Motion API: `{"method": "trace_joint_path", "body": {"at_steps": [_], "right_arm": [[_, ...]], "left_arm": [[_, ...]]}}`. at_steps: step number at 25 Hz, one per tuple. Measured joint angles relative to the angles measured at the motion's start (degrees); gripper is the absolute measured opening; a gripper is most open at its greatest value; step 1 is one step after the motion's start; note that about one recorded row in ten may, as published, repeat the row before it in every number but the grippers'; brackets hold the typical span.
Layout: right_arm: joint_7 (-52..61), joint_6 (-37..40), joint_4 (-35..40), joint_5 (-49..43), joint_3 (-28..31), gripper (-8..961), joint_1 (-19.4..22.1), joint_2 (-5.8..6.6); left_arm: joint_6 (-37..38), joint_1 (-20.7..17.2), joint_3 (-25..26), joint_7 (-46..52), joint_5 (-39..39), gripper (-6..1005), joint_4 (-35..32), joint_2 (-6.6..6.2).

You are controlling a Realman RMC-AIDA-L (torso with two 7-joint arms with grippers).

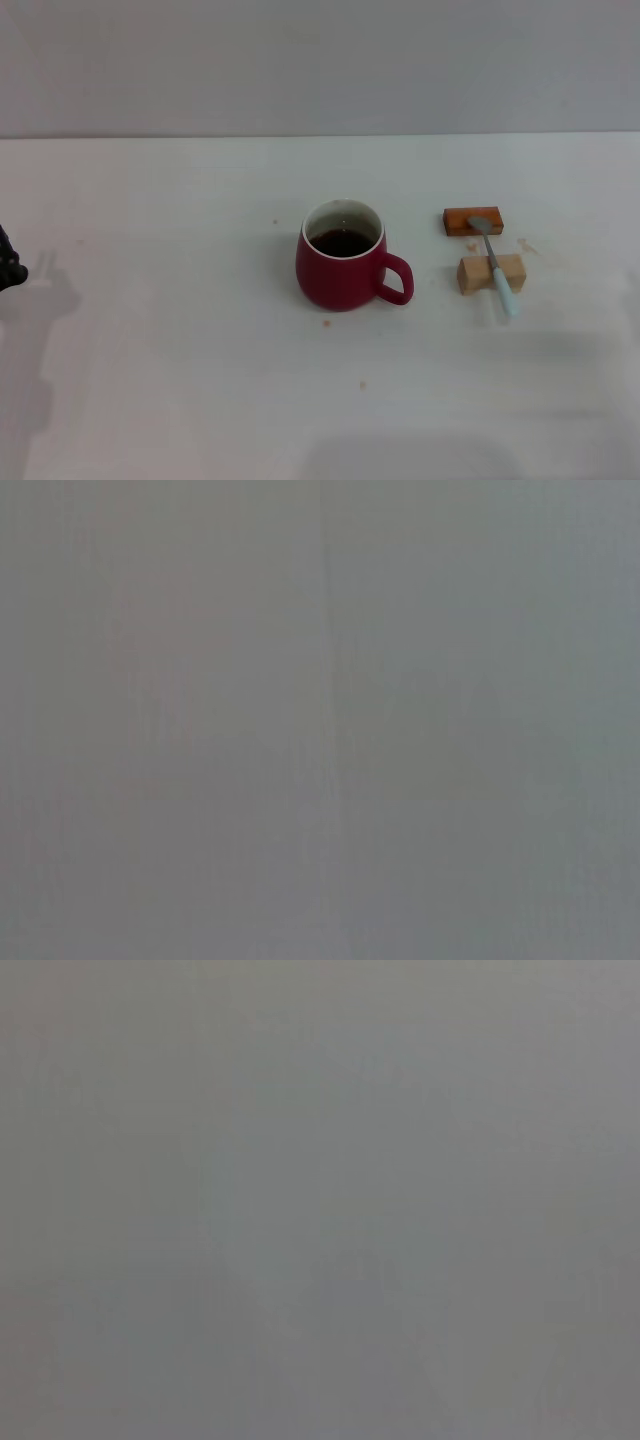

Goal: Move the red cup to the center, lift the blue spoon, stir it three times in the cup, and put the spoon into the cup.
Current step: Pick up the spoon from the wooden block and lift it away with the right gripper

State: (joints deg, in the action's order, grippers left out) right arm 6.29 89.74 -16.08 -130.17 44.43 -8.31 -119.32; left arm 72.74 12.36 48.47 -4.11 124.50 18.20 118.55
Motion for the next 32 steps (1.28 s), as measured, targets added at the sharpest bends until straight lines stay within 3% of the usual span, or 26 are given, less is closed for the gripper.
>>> {"method": "trace_joint_path", "body": {"at_steps": [8, 13, 16, 22, 27, 32], "right_arm": [[-0.18, 3.32, -0.49, 0.0, -4.43, 611, 0.77, -0.17], [-0.33, 3.07, -0.84, 0.01, -9.44, 611, 0.14, -0.15], [-0.49, 2.77, -0.96, 0.07, -10.79, 611, 0.0, -0.23], [-0.16, -2.62, -4.39, 0.41, -10.96, 613, 0.36, -0.17], [0.03, -7.92, -5.03, 0.43, -11.38, 616, -0.4, -0.27], [-1.05, -12.09, -6.63, 0.44, -12.88, 659, -0.39, -0.52]], "left_arm": [[-0.05, 0.94, 0.31, -0.51, 0.51, 153, -0.86, -0.22], [-0.36, 2.47, 0.62, -0.48, 0.56, 377, -3.83, -0.26], [-0.46, 2.36, 1.44, -0.46, 0.38, 456, -4.1, -0.32], [-0.53, 1.75, 4.2, -0.04, 0.21, 613, -5.52, -0.38], [-0.65, 1.49, 4.73, 0.27, 0.18, 814, -6.43, -0.27], [-1.21, 1.71, 5.45, 0.28, 0.07, 849, -6.69, -0.12]]}}
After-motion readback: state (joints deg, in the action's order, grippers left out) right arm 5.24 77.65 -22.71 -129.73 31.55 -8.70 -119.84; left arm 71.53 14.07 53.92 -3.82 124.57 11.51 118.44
